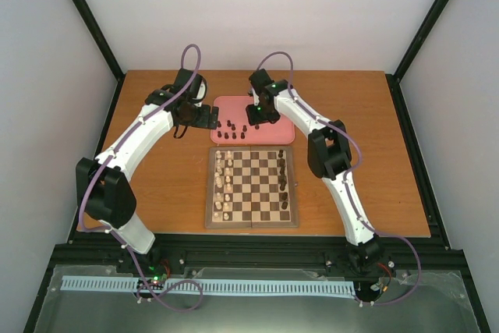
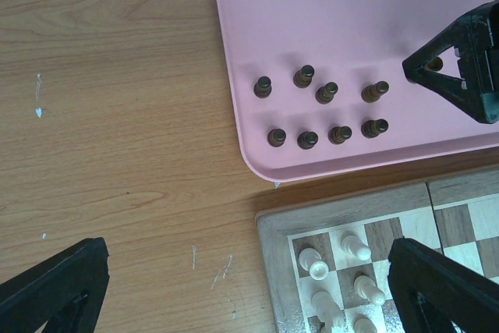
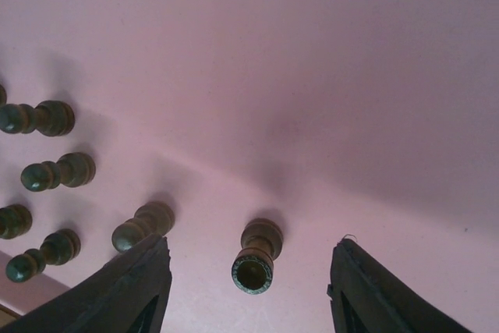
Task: Set up the chess pieces on the board
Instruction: Pick up the chess piece from the storage box.
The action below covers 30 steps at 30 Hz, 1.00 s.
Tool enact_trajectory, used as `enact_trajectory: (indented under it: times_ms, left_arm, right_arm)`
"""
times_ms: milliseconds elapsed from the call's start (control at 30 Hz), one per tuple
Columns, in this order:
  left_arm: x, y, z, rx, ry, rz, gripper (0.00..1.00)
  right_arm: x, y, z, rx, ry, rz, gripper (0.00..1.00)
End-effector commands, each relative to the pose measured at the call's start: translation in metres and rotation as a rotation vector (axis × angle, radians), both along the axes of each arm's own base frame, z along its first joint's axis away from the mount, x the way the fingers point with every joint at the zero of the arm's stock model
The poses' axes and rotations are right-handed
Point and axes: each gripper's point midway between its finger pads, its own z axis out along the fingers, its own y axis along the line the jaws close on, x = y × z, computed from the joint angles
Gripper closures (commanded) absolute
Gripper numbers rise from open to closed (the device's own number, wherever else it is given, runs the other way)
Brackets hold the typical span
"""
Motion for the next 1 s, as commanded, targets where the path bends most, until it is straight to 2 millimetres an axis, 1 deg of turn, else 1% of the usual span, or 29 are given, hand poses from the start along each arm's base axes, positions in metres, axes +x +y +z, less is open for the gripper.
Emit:
enact_trajectory:
  times_ms: [0,133,267,500,700,767,900,967]
  left_arm:
    - [0.000,-0.001,0.010,0.005,-0.025,-0.012,0.00]
    - [0.000,0.000,0.008,0.014,-0.022,-0.009,0.00]
    - [0.000,0.001,0.008,0.018,-0.022,-0.009,0.00]
    - [0.000,0.001,0.007,0.023,-0.020,-0.008,0.00]
    - [0.000,0.002,0.007,0.026,-0.022,-0.008,0.00]
    - [0.000,0.002,0.008,0.025,-0.024,-0.009,0.00]
    - [0.001,0.001,0.008,0.025,-0.024,-0.008,0.00]
    - [0.001,0.002,0.009,0.026,-0.027,-0.007,0.00]
  right_arm:
    - [0.005,0.000,-0.006,0.005,0.004,-0.002,0.45]
    - [0.007,-0.001,-0.013,-0.002,0.004,0.000,0.48]
    - [0.010,-0.001,-0.014,-0.001,0.001,0.001,0.52]
    - [0.014,-0.003,-0.016,0.004,0.002,-0.012,0.63]
    - [0.015,-0.004,-0.014,0.003,0.001,-0.019,0.77]
    - [0.015,-0.004,-0.013,0.004,-0.002,-0.017,0.83]
    - [0.017,-0.004,-0.005,0.004,-0.021,-0.011,0.95]
    - [0.019,-0.006,0.004,-0.002,-0.043,-0.008,0.97]
